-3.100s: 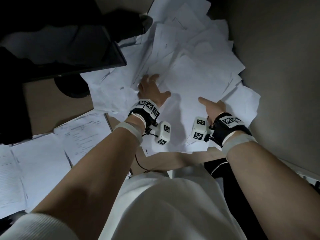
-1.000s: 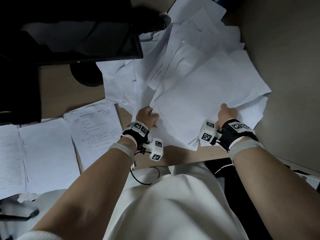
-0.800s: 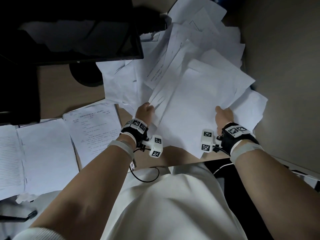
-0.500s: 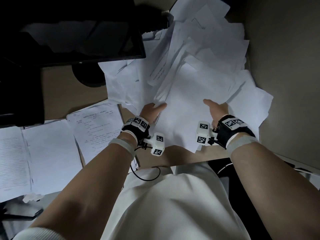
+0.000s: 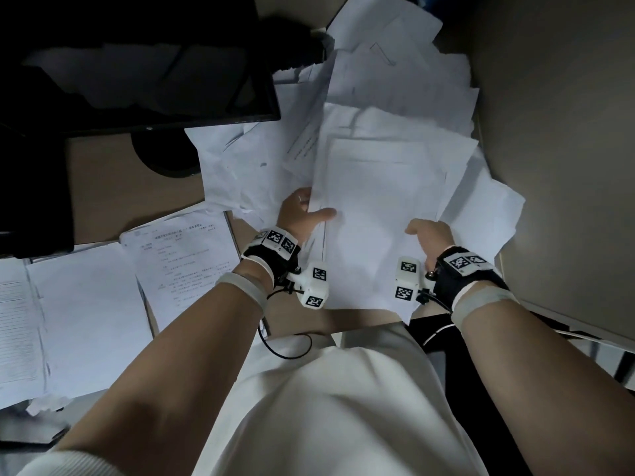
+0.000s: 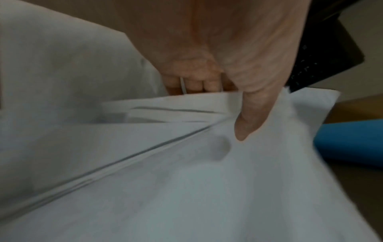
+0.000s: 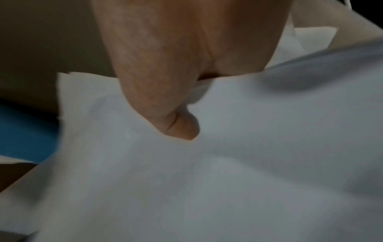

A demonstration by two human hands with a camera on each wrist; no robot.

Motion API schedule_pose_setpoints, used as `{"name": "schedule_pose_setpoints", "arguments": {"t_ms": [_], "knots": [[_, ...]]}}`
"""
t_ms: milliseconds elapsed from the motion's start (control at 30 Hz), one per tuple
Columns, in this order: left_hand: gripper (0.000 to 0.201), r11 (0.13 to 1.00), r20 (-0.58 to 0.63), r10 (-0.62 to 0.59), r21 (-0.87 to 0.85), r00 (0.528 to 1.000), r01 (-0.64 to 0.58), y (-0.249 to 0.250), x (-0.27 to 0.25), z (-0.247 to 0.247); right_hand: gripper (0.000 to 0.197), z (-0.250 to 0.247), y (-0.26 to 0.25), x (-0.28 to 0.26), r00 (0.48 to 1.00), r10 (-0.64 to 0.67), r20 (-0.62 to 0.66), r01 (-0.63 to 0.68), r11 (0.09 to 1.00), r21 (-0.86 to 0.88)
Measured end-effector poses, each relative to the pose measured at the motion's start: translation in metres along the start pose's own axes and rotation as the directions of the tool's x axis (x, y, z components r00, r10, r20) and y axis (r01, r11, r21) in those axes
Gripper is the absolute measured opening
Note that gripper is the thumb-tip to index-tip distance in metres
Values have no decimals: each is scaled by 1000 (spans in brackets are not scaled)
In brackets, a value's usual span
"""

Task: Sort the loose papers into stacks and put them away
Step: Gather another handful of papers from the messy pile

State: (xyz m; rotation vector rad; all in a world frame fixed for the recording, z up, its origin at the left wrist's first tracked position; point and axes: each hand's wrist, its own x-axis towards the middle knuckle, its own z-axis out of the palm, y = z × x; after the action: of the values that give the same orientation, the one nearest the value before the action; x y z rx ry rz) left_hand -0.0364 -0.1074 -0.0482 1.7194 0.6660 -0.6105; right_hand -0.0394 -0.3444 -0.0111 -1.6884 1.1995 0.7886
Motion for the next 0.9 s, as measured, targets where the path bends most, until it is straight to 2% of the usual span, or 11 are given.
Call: {"name": "schedule_pose_setpoints", "arguments": {"t_ms": [67,167,200,267,333,433,533,700,767,867,900], "knots": [[54,998,24,43,43,999,-44,11,-2,4,45,-2,1,-6,998,-54,-22,56,997,60],[47,996,37,87,28,996,-88,34,-7,17,25,4,-13,-19,987,-161,26,159,983,90],[44,994,24,110,15,994,-110,41,-8,19,33,5,-19,-21,979,-198,40,193,976,100],[34,990,-41,133,-31,990,-134,53,-10,21,64,4,-20,-6,960,-278,31,272,953,135],[25,979,-96,153,-121,984,-164,65,-16,18,75,-4,-23,2,942,-336,4,331,931,152],[24,952,-163,197,-205,967,-229,80,-32,12,54,-15,-42,-38,917,-400,-6,394,902,177],[29,910,-247,240,-279,939,-306,90,-55,10,23,-20,-51,-66,870,-494,-16,484,845,227],[28,866,-420,270,-288,866,-409,102,-100,-2,21,-21,-55,-104,765,-645,-5,612,723,321],[24,843,-471,299,-277,830,-461,108,-119,-8,17,-24,-57,-121,751,-660,12,607,697,383],[20,807,-560,313,-268,767,-526,117,-145,-13,25,-31,-62,-143,734,-676,59,576,666,475],[21,798,-586,313,-264,747,-542,120,-152,-15,16,-33,-63,-148,714,-697,66,587,648,485]]}}
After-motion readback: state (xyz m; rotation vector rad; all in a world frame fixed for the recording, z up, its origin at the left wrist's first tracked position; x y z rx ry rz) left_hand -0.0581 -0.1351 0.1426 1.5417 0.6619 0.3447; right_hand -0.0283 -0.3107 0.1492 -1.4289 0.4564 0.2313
